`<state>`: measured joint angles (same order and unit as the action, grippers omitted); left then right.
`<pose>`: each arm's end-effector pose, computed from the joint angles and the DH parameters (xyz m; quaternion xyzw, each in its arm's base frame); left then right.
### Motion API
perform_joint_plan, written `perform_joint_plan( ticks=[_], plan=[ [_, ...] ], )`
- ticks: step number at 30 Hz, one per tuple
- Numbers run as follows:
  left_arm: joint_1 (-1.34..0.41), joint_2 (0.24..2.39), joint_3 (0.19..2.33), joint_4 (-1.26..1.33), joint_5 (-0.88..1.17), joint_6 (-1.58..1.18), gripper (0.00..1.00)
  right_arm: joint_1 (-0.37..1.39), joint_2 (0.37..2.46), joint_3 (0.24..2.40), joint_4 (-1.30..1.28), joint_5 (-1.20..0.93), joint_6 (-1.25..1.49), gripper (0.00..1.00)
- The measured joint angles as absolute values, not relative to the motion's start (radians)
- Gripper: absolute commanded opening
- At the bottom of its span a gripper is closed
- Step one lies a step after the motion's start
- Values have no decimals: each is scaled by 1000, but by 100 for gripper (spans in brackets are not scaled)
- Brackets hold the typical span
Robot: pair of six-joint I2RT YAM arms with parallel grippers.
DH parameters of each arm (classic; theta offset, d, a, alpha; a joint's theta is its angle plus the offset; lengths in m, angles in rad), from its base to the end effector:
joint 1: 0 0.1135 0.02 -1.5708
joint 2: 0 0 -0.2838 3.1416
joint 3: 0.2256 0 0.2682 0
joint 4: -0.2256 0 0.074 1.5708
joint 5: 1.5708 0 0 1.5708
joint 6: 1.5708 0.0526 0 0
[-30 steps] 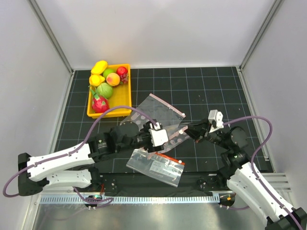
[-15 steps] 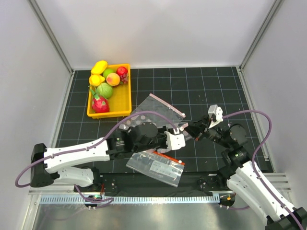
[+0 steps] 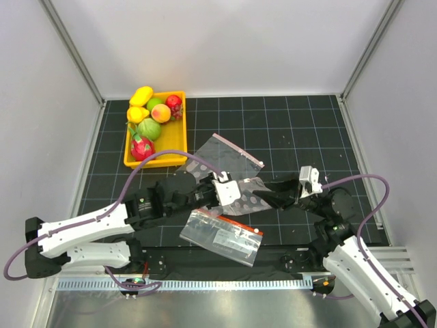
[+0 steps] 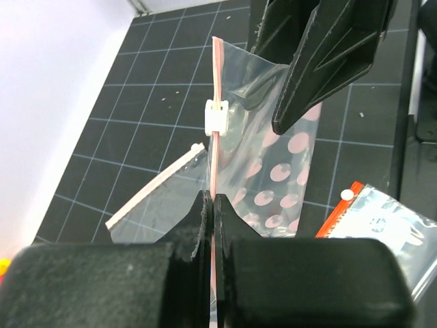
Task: Place the food in the zip-top bag and seal the zipper
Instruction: Unzip the zipper food storage bag at the center of the board.
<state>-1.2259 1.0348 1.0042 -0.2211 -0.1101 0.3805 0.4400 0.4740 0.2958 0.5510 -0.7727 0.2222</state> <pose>0.0935 -0.2432 0.3780 0.5444 0.5722 -0.2113 0.5758 0.1105 0.0926 0.2964 -0.3661 0.4853 0.4496 0.6544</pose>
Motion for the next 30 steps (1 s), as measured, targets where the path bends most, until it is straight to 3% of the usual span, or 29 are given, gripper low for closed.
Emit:
perform_joint_plan(
  ticks=[2,3,7,30],
  plan=[
    [-1226,1026,1000,-217,-101,374,0,443,464,283,577,-784,217,40],
    [-1226,1026,997,-216,-99,373,0,444,464,281,585,-790,216,48],
    [-1226,1029,979,-221,-95,374,0,448,474,280,622,-811,213,63],
    [-1225,985,952,-231,-32,361,0,459,498,263,688,-833,213,62]
  ],
)
